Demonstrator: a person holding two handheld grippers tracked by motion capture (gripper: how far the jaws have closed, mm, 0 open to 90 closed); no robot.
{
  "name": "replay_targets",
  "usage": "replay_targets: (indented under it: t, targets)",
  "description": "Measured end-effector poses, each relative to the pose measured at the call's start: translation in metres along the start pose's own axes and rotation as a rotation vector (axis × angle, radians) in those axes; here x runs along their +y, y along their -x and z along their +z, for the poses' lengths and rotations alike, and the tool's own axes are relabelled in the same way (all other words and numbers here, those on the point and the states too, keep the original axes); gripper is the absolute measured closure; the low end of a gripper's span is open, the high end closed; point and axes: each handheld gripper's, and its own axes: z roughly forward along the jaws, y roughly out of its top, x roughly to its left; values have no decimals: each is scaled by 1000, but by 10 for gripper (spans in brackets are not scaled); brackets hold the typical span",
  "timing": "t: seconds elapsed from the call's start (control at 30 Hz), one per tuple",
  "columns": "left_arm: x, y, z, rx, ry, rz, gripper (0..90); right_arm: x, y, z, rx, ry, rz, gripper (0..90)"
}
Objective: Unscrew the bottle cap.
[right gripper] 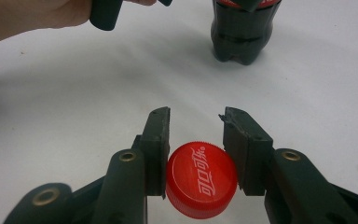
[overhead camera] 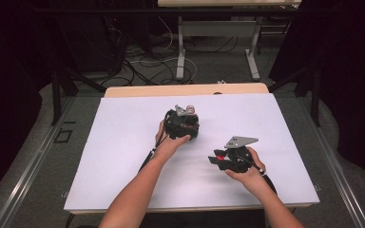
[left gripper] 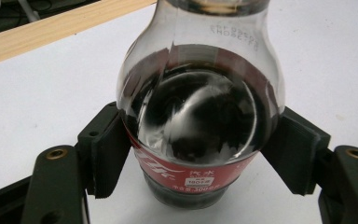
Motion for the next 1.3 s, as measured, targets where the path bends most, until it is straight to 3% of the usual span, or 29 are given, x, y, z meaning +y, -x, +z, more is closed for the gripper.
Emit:
replay_targets:
  t: [0.23,0.37,0.57,0.6,0.73,0.8,0.9,1.03,1.1,1.3]
  targets:
    - [-1,0,0,-2,8,7,288,-2,0,2,1,-5,4,616]
    - [-1,0,0,-13,-5,-12,273,-2,-1,2,2,-9,5,616]
    - [-2,-3,-4,-48,-23,-49,151,-3,-1,5,4,-12,11,616]
    - [-3,-4,-5,-52,-8,-51,132,-3,-1,5,3,-9,11,616]
    - [-3,-6,-10,-82,-19,-104,5,-3,-1,5,3,-11,12,616]
    - [-4,-7,-16,-90,-11,-114,7,-3,-1,4,6,-30,9,616]
    - [-5,-7,-26,-113,12,-134,7,-2,-2,5,4,-15,9,616]
    - [-8,-7,-42,-125,9,-121,8,-2,-2,6,7,-6,3,616]
    - [-12,-8,-50,-134,7,-123,8,-1,-2,5,10,-29,9,616]
    - [-21,-13,-76,-143,62,-149,30,2,-3,9,12,-17,-3,616]
